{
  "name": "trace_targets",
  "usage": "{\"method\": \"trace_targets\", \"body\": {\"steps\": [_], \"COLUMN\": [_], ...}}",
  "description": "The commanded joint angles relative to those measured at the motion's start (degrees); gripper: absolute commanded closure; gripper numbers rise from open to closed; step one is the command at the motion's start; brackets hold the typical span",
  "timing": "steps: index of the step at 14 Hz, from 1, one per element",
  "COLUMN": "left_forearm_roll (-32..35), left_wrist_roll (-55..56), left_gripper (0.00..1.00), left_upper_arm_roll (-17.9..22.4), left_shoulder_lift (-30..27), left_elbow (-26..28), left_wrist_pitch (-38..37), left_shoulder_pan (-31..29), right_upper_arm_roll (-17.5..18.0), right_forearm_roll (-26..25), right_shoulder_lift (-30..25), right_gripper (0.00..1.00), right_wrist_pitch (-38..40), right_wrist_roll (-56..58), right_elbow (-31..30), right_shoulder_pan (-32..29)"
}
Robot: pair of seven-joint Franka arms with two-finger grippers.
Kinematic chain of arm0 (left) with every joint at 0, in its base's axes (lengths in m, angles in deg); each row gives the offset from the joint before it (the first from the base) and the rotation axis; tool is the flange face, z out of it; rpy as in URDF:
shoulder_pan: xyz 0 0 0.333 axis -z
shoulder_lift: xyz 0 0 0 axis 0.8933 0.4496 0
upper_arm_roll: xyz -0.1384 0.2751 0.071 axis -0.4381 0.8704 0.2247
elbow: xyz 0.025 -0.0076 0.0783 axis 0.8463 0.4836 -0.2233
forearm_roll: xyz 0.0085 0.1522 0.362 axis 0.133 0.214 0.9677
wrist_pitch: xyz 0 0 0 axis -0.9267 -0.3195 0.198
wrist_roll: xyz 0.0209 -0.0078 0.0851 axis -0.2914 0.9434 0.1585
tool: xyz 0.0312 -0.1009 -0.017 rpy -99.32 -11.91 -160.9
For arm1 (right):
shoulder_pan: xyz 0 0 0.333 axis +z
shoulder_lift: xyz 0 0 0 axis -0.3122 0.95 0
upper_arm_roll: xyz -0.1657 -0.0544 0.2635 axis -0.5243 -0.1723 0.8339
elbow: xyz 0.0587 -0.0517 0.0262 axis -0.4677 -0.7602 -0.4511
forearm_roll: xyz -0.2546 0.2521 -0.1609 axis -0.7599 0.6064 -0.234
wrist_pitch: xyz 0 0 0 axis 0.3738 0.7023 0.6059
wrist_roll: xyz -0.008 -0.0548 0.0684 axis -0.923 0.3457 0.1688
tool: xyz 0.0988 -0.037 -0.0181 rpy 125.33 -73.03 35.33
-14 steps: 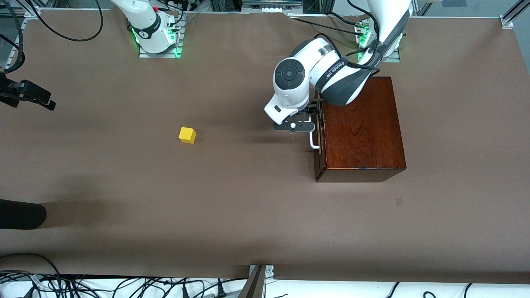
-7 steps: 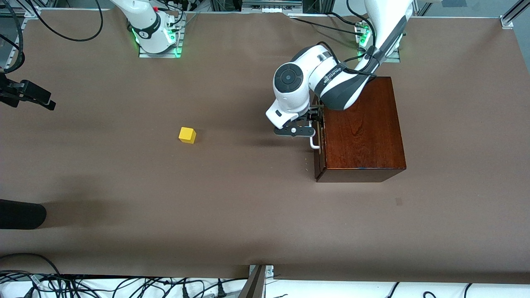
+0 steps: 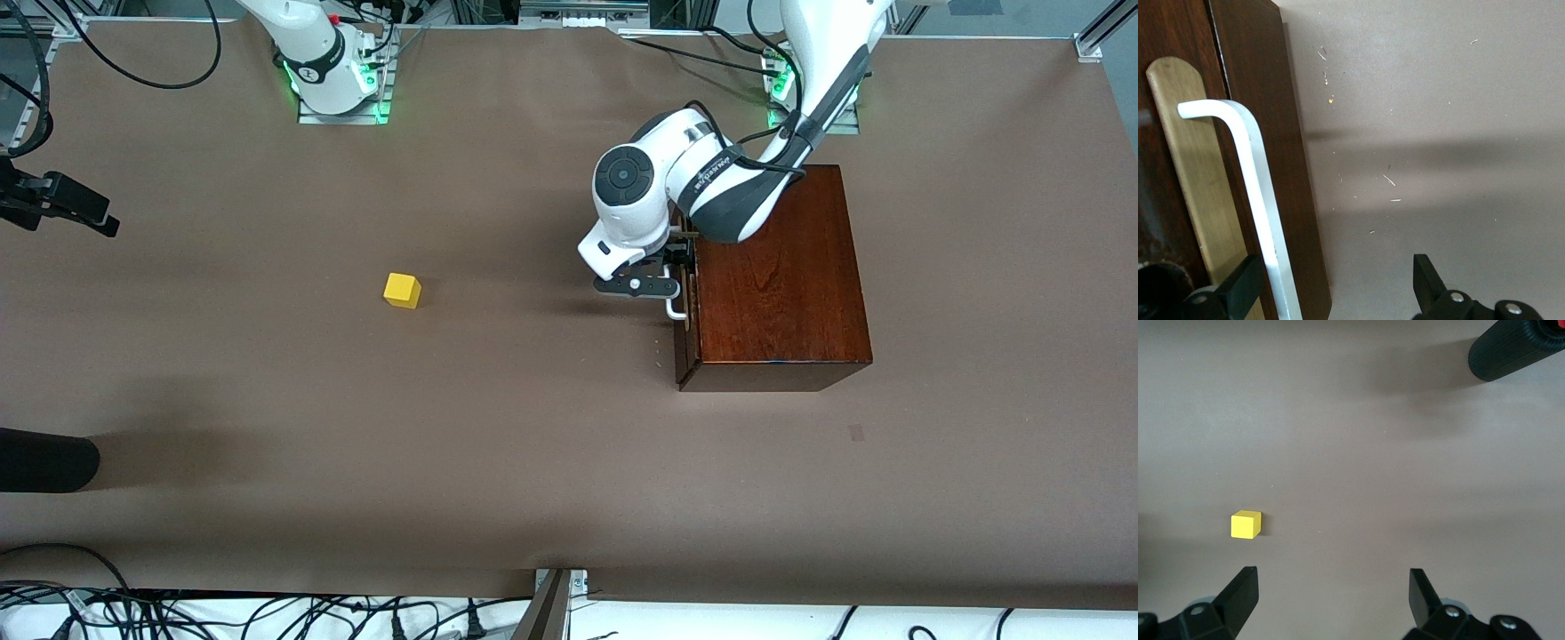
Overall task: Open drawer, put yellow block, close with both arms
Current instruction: 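Pull the drawer handle outward with the left gripper to open it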
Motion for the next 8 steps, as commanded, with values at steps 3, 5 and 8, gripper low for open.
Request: {"method": "trace_targets", "body": {"steps": [3, 5, 8], "left_forearm_roll": [1.5, 0.8, 0.4], "left_wrist_roll": [-0.9, -0.9, -0.4], "left_gripper": [0.00, 0.00, 0.00], "left_upper_arm_roll": [-0.5, -0.5, -0.6], "left_shoulder_lift": [-0.6, -0.4, -0.1], "left_elbow": [1.5, 1.5, 1.1], "left_wrist_pitch": [0.6, 0.7, 1.4], "left_shoulder_pan": [-0.7, -0.5, -0.1], "right_upper_arm_roll": [1.1, 1.1, 1.1], "right_forearm_roll": [-0.3, -0.3, -0.3], "right_shoulder_lift": [-0.1, 0.0, 0.0], "right_gripper": [0.00, 0.00, 0.00], "right_wrist_pitch": [0.3, 0.2, 0.1], "right_wrist_roll": [-0.4, -0.4, -0.4], "right_elbow": [0.6, 0.6, 0.6], "right_shoulder_pan": [-1.2, -1.2, -1.2]}}
